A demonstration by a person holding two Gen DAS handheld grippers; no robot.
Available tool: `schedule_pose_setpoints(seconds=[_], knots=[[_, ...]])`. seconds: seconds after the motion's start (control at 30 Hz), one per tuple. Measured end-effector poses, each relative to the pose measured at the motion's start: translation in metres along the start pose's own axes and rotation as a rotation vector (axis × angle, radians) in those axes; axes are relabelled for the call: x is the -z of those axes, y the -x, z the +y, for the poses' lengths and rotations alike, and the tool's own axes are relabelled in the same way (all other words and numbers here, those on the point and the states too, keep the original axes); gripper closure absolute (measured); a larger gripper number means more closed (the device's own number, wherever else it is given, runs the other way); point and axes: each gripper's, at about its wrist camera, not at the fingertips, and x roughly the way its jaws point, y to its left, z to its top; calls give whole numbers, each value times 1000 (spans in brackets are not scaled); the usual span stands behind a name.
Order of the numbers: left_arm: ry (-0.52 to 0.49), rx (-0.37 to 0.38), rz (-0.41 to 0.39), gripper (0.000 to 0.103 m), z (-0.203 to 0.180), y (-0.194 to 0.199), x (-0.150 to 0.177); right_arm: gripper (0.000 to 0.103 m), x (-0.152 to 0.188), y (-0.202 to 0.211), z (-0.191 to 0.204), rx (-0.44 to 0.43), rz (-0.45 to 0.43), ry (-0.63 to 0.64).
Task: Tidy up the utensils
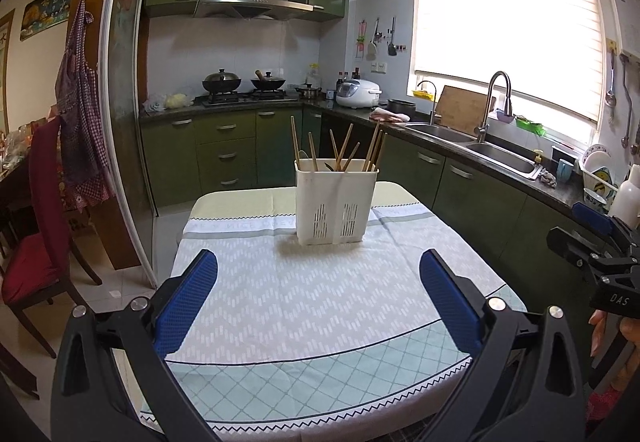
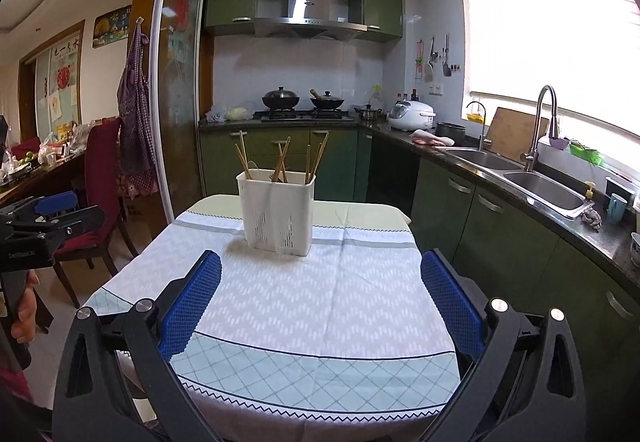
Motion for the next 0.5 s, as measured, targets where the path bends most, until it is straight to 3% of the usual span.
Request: schedule_pose_setpoints(seconds=[0.5], knots=[[20,7,-5,7,7,6,4,5,-5,-3,11,-13,4,21]])
